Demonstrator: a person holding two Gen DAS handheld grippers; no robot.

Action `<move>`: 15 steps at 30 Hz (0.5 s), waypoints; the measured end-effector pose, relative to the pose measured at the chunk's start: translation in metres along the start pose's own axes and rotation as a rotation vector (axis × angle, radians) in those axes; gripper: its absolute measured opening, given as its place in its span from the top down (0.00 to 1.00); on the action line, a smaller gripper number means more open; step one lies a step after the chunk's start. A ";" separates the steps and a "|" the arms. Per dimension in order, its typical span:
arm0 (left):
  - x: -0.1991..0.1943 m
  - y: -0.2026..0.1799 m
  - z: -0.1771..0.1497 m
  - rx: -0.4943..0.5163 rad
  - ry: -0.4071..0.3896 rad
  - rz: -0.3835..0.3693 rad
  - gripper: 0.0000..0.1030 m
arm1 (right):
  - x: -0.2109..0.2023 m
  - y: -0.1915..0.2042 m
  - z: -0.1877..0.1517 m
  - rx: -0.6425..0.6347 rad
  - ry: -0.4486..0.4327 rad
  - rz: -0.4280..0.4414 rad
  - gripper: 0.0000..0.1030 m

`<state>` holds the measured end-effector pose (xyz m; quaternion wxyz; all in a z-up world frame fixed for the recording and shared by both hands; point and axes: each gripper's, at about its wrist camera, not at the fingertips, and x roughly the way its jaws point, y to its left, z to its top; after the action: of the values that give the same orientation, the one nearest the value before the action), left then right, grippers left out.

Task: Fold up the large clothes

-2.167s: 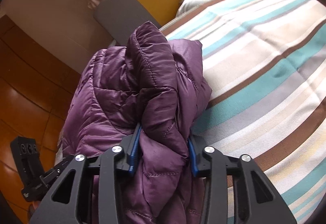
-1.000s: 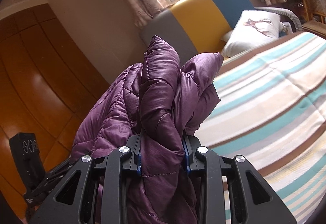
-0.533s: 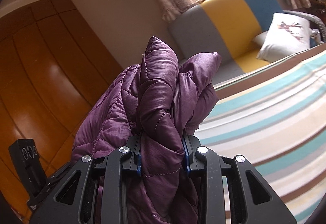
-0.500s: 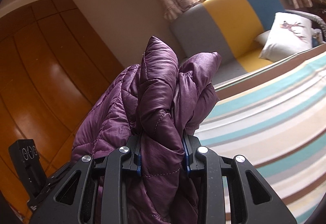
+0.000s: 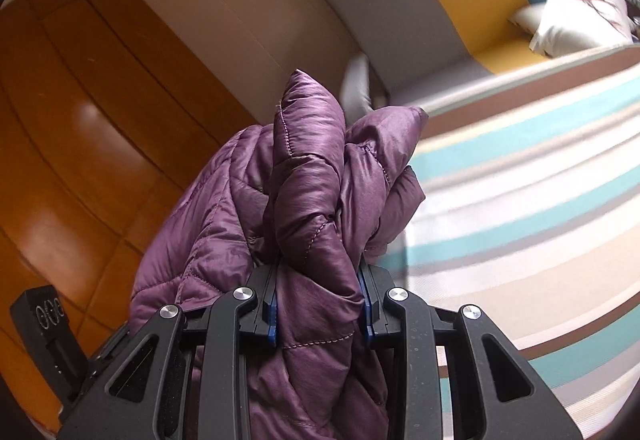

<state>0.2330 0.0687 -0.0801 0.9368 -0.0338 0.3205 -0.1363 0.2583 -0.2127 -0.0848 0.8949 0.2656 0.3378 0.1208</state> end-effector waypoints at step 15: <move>-0.050 -0.015 -0.022 0.040 -0.124 0.060 0.10 | -0.042 0.017 -0.042 -0.181 -0.047 -0.195 0.43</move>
<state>0.1781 0.0686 -0.0656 0.9589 -0.0137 0.2601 -0.1124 0.1981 -0.1990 -0.0794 0.9303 0.1524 0.3287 0.0573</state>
